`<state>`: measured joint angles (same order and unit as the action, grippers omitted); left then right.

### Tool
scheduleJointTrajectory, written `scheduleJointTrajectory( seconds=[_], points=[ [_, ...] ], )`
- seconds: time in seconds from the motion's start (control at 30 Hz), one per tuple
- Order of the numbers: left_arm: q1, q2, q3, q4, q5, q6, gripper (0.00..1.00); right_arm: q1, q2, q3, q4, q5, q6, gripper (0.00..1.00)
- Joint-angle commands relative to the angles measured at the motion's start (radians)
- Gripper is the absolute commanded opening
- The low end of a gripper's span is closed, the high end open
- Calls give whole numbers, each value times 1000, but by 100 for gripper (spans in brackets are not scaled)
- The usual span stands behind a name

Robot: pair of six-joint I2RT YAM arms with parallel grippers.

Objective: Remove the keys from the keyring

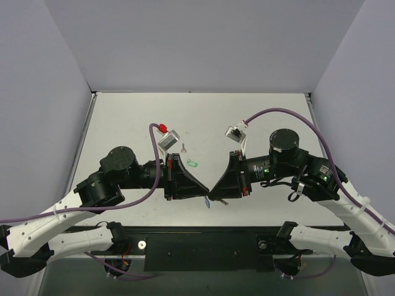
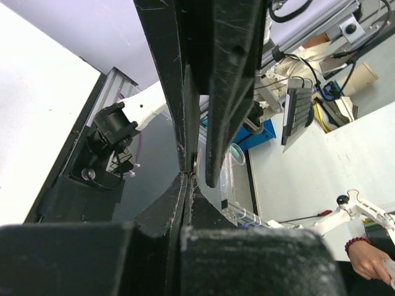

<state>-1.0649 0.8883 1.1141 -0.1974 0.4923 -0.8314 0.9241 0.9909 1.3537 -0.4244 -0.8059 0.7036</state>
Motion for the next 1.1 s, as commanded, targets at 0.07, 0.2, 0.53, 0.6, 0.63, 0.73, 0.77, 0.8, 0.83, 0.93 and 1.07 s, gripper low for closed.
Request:
scheduleJointTrajectory(
  seconds=[0.07,0.2,0.53,0.6,0.63,0.73,0.77,0.8,0.83,0.93,1.07],
  points=[
    [2,9,-5,78,-43,-24,0,2,0,18,64,47,8,29],
    [8,3,-10,88,-46,-32,0,2,-8,16,65,57,10,31],
    [25,-25,-19,96,-58,-38,0,1,-14,-2,67,80,13,29],
    [29,-32,-20,95,-60,-38,0,1,-12,-5,67,85,16,29],
    [31,-37,-20,95,-58,-38,0,1,-11,-5,68,85,16,29],
    [36,-41,-20,93,-58,-40,0,-2,-8,-10,69,93,19,29],
    [36,-43,-22,93,-58,-40,0,-4,-6,-10,70,99,19,29],
    [37,-46,-20,95,-57,-40,0,-7,-8,-11,72,99,19,28],
    [37,-45,-22,93,-58,-40,0,-8,-6,-11,75,102,22,28],
    [39,-48,-23,95,-57,-41,0,-13,-6,-14,79,100,28,26],
    [42,-49,-26,95,-58,-41,0,-13,-5,-18,96,99,37,26]
  ],
)
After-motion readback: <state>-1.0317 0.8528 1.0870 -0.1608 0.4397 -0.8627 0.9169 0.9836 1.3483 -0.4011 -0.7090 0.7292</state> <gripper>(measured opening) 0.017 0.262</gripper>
